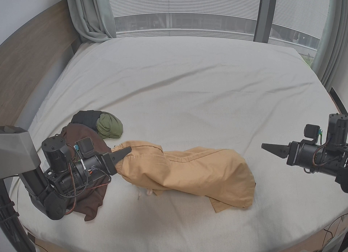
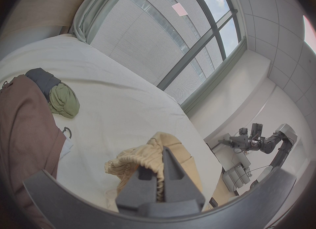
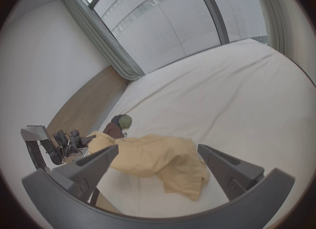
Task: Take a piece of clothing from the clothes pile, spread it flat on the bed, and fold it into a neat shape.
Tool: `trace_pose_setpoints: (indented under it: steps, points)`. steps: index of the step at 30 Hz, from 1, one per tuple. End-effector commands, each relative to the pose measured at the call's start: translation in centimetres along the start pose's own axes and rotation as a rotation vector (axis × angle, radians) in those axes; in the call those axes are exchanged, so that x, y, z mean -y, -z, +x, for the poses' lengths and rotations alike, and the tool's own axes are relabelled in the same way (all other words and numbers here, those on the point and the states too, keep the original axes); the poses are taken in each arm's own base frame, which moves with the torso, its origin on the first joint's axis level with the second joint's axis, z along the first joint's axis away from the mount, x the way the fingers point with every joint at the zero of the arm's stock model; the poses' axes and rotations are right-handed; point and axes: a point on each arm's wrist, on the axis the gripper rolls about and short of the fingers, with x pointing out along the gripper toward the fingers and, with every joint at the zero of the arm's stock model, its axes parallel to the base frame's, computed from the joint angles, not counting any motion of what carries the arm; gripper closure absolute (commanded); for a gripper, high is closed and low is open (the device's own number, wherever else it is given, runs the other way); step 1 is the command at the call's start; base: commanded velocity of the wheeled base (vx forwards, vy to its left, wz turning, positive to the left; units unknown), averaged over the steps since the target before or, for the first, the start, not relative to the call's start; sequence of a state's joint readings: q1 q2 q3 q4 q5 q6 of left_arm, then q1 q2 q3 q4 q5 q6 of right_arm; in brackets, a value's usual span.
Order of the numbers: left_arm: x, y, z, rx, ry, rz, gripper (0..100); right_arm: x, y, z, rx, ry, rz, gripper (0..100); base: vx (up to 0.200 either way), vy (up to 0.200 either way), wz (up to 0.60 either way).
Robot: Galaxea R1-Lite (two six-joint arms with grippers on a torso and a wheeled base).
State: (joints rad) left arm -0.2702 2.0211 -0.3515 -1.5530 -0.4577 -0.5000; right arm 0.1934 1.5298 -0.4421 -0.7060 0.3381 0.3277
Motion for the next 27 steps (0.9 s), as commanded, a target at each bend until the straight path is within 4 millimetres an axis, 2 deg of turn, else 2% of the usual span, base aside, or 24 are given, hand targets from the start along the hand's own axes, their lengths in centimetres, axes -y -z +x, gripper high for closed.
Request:
trace_pose_setpoints:
  steps: [1, 14, 25, 27]
  points:
    - [-0.1, 0.0, 0.1, 0.001, -0.002, -0.006, 100, 1.6, 1.7, 1.5, -0.093, 0.037, 0.044, 0, 0.000, 0.000, 0.00]
    - [-0.2, 0.0, 0.2, 0.000, -0.003, -0.007, 100, 4.0, 5.6, 3.7, -0.275, 0.088, 0.120, 0, 0.000, 0.000, 0.00]
    - [-0.3, 0.2, 0.2, -0.005, -0.005, -0.010, 100, 5.7, 8.2, 6.0, -0.305, 0.096, 0.136, 0, 0.000, 0.000, 0.00]
    - [-0.3, 0.2, 0.2, -0.005, -0.005, -0.011, 100, 6.4, 9.1, 6.9, -0.312, 0.100, 0.142, 0, 0.000, 0.000, 0.00]
